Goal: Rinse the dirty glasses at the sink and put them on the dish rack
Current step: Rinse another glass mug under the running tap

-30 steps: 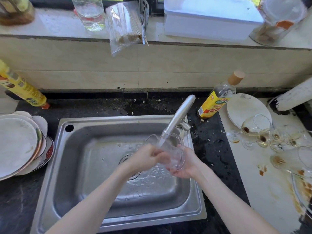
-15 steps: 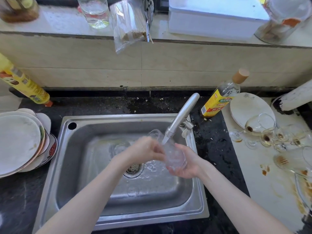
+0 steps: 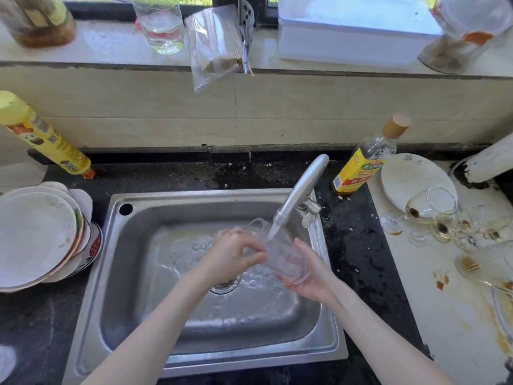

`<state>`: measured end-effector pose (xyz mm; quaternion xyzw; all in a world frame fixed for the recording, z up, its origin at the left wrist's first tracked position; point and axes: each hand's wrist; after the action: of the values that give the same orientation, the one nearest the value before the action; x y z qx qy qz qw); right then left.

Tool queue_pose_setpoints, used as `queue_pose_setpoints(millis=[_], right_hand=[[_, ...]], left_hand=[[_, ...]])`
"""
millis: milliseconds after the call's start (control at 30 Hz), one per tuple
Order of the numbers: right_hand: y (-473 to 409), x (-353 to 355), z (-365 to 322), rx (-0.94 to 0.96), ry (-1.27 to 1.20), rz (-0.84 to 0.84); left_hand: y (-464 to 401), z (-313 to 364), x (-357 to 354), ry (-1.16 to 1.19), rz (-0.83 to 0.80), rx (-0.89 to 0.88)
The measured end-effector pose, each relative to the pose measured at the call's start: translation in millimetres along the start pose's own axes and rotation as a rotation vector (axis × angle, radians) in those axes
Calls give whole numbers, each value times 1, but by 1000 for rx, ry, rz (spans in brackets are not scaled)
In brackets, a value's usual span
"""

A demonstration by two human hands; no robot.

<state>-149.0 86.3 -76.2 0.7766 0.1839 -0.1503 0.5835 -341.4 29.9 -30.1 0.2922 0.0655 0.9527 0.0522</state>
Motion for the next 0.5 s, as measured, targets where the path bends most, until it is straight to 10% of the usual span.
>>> queue_pose_setpoints(millis=[300,500], right_hand=[[15,-4,0,30,-86,-44],[5,-4,-2,-32,-91,-95]], left_hand=[[10,5,-11,423,152,107],[8,9,-12,252,233,-28]])
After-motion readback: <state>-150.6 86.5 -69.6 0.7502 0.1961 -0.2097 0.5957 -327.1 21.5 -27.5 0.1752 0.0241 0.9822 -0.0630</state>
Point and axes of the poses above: each hand's wrist, its own y-axis away from the middle knuckle, its own x-axis out of the back of the hand, z = x × y, and after that the axes turned 6 degrees about y, right-handed
